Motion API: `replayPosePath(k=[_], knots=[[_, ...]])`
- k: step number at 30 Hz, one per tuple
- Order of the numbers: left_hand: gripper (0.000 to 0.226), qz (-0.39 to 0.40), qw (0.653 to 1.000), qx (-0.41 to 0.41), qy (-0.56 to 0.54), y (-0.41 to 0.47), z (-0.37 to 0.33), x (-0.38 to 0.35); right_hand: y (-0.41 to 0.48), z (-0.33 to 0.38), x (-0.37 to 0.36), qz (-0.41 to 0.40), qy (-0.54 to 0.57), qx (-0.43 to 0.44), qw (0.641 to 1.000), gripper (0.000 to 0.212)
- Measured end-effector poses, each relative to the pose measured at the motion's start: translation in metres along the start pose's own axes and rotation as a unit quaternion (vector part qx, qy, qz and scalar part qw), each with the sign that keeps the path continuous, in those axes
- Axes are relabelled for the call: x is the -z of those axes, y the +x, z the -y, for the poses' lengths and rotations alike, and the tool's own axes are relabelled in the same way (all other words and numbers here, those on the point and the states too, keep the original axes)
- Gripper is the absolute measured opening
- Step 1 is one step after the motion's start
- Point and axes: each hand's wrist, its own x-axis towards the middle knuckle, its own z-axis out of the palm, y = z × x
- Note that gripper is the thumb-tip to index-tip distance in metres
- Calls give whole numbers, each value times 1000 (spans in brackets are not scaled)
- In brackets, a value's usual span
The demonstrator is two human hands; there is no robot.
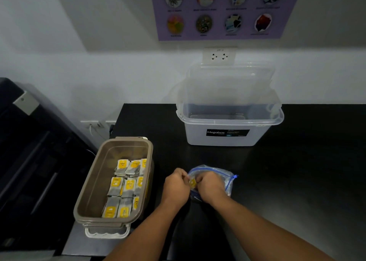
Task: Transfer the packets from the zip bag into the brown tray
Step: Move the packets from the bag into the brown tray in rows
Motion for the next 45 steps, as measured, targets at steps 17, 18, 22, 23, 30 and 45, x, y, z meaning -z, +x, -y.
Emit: replayPosePath(k=[17, 18, 22, 23, 30, 45], knots=[[4, -18, 991, -14, 128, 12, -9, 13, -24, 3, 48, 26, 108, 77, 991, 13], [3, -13, 991, -13, 132, 12, -10, 14, -23, 3, 51, 18, 115, 71, 991, 14], [18, 14, 996, -20, 87, 12, -13, 15, -26, 3, 61, 18, 191, 52, 980, 18], [25, 9, 998, -29, 54, 12, -17, 17, -27, 4, 63, 12, 206, 57, 977, 17], [24, 111, 967, -43, -225, 9, -46, 59, -41, 40, 83, -3, 352, 136, 926, 13], [28, 53, 972, -87, -212, 5, 26, 228, -92, 170, 48, 71, 258, 270, 925, 15]])
